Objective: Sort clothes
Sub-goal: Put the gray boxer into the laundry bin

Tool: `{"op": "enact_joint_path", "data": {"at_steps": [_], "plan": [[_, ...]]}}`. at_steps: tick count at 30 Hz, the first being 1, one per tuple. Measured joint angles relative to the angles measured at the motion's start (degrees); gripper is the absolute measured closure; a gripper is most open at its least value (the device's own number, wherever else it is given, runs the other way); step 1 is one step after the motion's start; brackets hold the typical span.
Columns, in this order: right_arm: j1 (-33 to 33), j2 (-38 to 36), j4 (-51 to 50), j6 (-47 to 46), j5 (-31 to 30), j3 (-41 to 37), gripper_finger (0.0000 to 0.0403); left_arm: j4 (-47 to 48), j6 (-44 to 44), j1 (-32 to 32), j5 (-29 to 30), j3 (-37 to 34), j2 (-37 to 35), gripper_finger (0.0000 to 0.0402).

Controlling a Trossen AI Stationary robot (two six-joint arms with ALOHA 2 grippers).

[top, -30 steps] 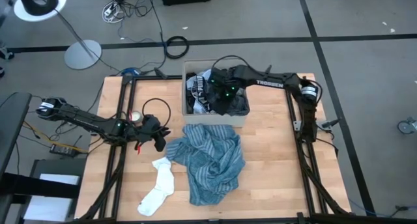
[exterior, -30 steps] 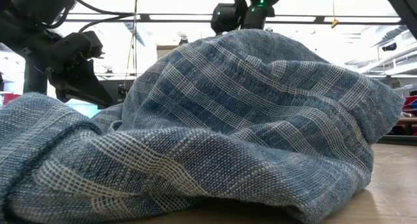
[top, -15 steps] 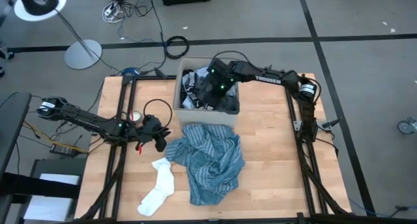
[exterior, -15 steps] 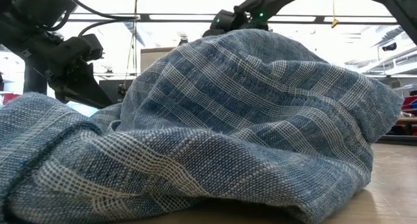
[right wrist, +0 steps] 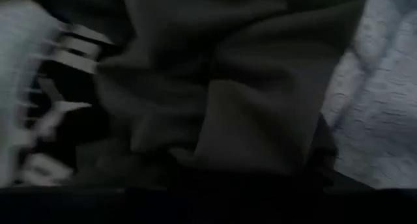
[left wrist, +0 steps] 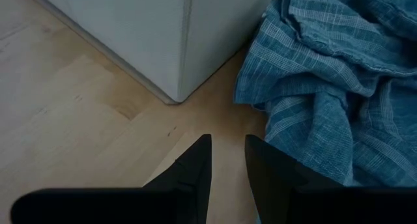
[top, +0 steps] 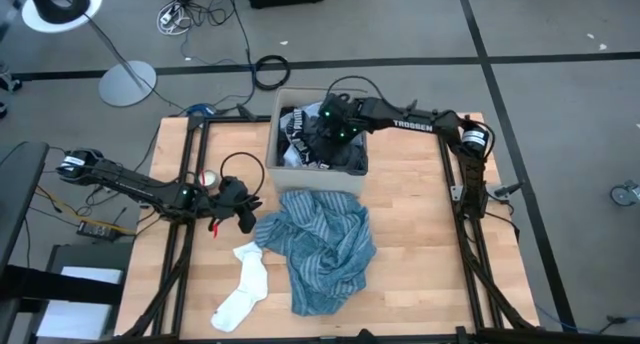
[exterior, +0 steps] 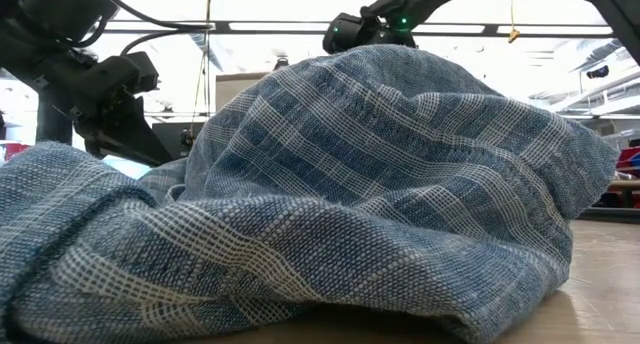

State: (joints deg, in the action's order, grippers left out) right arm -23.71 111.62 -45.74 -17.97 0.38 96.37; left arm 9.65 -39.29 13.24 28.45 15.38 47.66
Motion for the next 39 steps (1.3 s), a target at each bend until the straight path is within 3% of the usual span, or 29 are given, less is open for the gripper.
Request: {"op": "enact_joint_path", "data": {"at_steps": [6, 14, 21, 26, 39], "plan": [[0.2, -0.2, 0.0, 0.3, -6.8, -4.5, 0.0239, -0.1, 0.0, 0.0, 0.0, 0.0, 0.0, 0.0302], [0.5, -0.5, 1.5, 7.4, -14.9, -12.1, 0.0239, -1.3, 0.0, 0.0, 0.0, 0.0, 0.0, 0.0302], [1.3, -0.7, 1.5, 9.2, -15.4, -13.5, 0.0239, -1.3, 0.0, 0.0, 0.0, 0.0, 0.0, 0.0302], [2.4, -2.4, -1.0, 9.3, -14.5, -10.5, 0.0239, -1.3, -0.2, 0.0, -0.6, 0.0, 0.0, 0.0302], [5.1, -18.2, -2.8, 9.2, -13.9, -4.6, 0.0239, -1.3, -0.4, 0.0, -0.6, 0.0, 0.0, 0.0302]]}}
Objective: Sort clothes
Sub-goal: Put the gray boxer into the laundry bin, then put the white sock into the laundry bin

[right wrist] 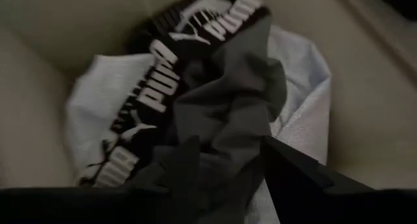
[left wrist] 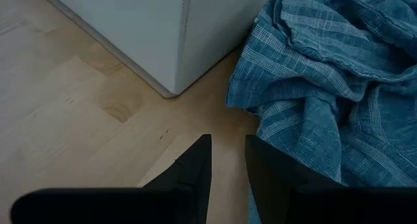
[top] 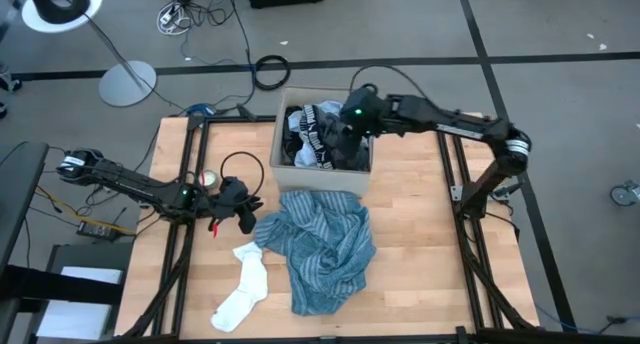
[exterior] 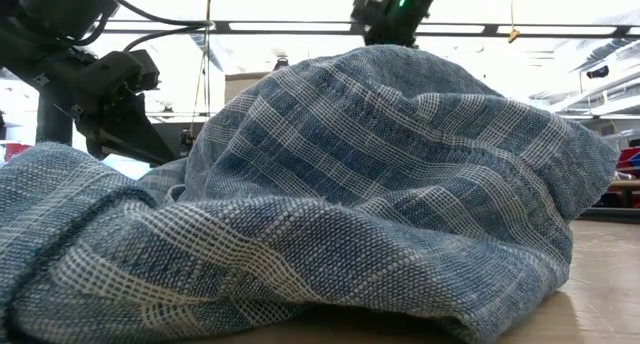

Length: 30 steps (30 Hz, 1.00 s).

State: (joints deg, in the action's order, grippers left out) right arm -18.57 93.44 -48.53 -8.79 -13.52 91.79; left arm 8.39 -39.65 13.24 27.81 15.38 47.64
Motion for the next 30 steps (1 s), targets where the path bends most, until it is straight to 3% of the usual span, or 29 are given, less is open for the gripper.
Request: {"op": "enact_joint_path", "data": {"at_steps": [6, 9, 13, 18, 30], "plan": [[2.6, -7.9, -4.1, -1.7, -0.1, -0.4, 0.0239, -1.8, 0.0, 0.0, -0.7, 0.0, 0.0, 0.0302], [4.8, -11.9, -5.8, -3.2, -0.3, -3.1, 0.0239, -2.9, -0.7, 0.0, -6.7, 0.0, 0.0, 0.0302], [8.5, -17.5, -5.9, -6.3, -0.8, -9.2, 0.0239, -1.4, -8.0, 0.0, -12.7, 0.0, 0.0, 0.0302], [13.7, -24.3, -5.5, -12.5, -5.9, -19.7, 0.0239, 3.1, -17.3, 0.6, -20.5, 0.0, 0.0, 0.0302], [22.7, -37.5, 0.0, -31.2, -14.2, -45.2, 0.0239, 11.3, -31.3, 9.9, -18.6, 3.2, 0.0, 0.0308]]}}
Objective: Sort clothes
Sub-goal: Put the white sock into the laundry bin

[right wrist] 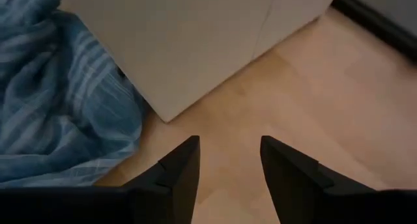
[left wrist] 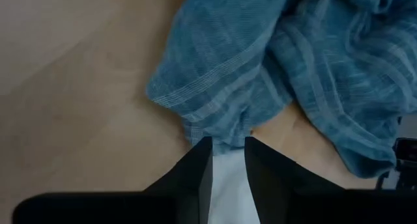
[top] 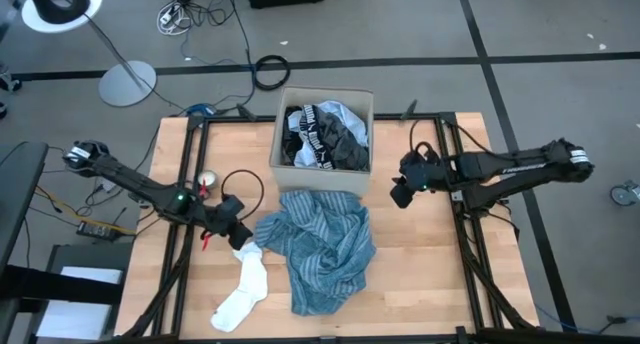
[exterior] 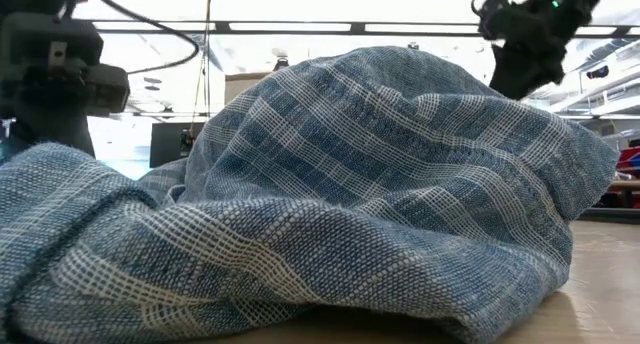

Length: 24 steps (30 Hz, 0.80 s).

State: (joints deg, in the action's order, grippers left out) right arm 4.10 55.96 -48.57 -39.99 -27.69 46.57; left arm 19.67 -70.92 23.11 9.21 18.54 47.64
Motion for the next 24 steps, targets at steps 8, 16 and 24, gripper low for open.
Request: {"op": "enact_joint_path", "data": {"at_steps": [8, 16, 24], "plan": [[0.5, -2.8, 10.0, -2.0, -0.4, -9.1, 0.0239, 11.6, -1.7, 4.9, 5.0, 9.9, 3.6, 0.0323], [0.4, -2.8, 11.8, -2.0, -1.4, -9.8, 0.0239, 16.5, -1.6, 8.1, 5.2, 15.9, 15.9, 0.0324], [0.3, -2.8, 12.6, -1.9, -1.5, -9.8, 0.0239, 16.1, -1.7, 8.8, 3.6, 16.8, 26.8, 0.0324]]}}
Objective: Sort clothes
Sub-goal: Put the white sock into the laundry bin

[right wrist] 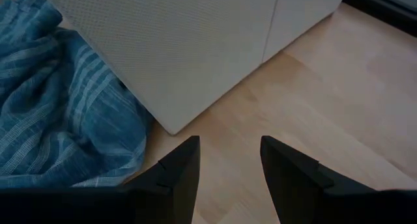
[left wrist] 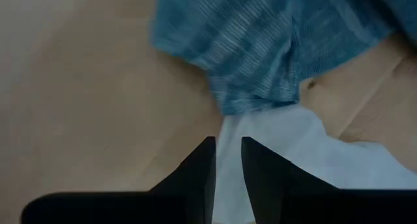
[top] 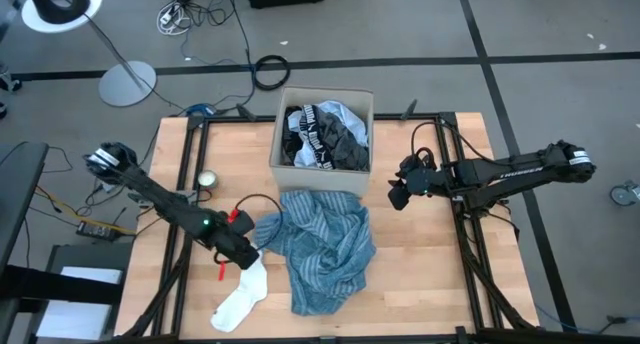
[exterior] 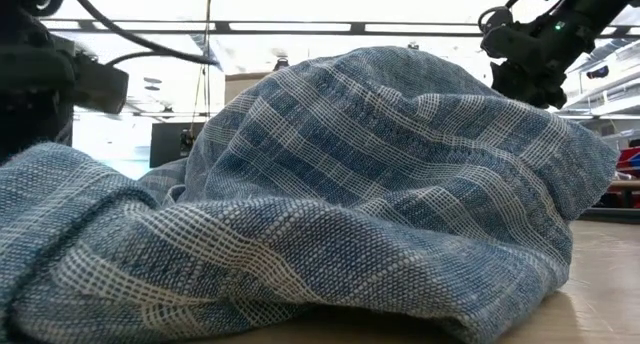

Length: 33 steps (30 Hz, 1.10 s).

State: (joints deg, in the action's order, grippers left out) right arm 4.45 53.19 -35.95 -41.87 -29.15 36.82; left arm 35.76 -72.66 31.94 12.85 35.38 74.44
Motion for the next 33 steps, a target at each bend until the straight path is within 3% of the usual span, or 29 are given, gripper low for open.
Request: {"op": "enact_joint_path", "data": {"at_steps": [7, 11, 19, 29, 33], "plan": [[0.0, 0.0, 0.2, 0.0, 0.0, 0.0, 0.0239, -6.3, 0.3, 0.0, -3.0, 0.2, 6.5, 0.0327], [0.0, 0.0, 0.3, 0.2, 0.0, 0.0, 0.0239, -4.9, -1.5, 0.0, -5.2, 0.4, 6.7, 0.0377], [-0.1, 0.0, 0.4, 1.9, -0.8, 0.0, 0.0239, 15.2, -1.4, 0.0, -5.8, 7.5, 1.1, 0.0399], [-1.3, 0.0, -0.1, 3.4, -1.3, 0.0, 0.0239, 38.4, -0.6, -1.5, 7.2, 26.2, -2.2, 0.0401], [-1.4, 0.0, 0.0, 3.5, -1.3, 0.0, 0.0239, 40.5, 5.6, -4.8, 13.8, 32.9, -2.2, 0.0401]]}}
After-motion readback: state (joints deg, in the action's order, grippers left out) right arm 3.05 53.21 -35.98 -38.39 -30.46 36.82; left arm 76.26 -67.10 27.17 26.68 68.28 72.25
